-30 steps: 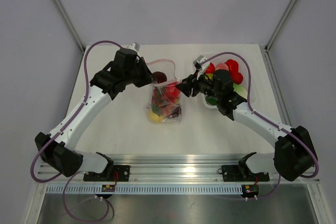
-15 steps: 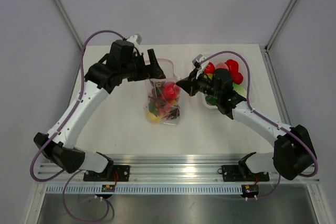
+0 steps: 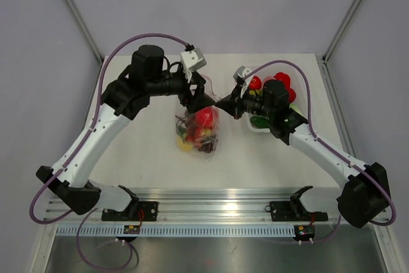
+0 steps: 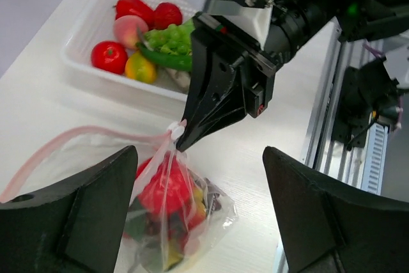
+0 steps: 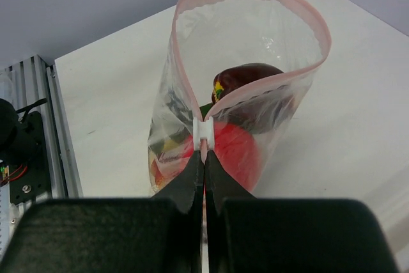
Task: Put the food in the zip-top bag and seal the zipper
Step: Zip the zipper food storage bag at the center of the board.
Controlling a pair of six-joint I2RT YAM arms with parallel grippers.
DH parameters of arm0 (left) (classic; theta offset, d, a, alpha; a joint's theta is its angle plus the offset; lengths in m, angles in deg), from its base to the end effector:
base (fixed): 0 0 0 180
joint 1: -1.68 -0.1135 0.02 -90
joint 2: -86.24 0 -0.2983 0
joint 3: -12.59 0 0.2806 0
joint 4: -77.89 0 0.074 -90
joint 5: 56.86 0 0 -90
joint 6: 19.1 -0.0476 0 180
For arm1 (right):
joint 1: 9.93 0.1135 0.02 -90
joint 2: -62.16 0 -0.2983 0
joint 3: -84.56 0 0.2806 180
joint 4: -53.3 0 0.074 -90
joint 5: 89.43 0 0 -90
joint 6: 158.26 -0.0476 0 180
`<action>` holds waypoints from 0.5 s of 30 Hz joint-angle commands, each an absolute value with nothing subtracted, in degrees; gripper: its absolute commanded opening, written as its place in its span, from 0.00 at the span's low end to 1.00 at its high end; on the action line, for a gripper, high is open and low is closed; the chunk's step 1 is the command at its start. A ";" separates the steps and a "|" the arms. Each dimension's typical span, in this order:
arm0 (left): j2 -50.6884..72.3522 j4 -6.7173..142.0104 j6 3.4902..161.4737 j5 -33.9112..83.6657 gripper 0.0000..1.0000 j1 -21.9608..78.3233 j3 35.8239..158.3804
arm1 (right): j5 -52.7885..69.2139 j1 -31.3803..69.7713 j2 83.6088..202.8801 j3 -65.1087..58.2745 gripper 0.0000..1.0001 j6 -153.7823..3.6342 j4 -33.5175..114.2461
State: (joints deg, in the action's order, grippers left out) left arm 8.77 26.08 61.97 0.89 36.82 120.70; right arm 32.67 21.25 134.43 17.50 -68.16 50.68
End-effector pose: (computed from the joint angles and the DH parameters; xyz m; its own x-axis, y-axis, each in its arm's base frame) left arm 0.2334 -0.1953 0.5064 -0.1530 0.2682 -0.9511 0.9287 0.3680 -0.0456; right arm 0.2623 0.1883 0.3566 -0.1150 -0.0713 -0.9908 -0.8892 0.4521 0.0707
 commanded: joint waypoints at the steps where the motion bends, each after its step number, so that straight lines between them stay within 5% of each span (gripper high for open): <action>1: 6.53 30.93 49.82 -10.71 0.80 36.75 121.17 | 36.34 21.62 131.51 14.03 0.00 -65.89 51.07; 15: -8.93 13.36 34.45 -20.03 0.65 36.84 135.31 | 39.86 21.62 129.49 14.30 0.00 -65.10 47.55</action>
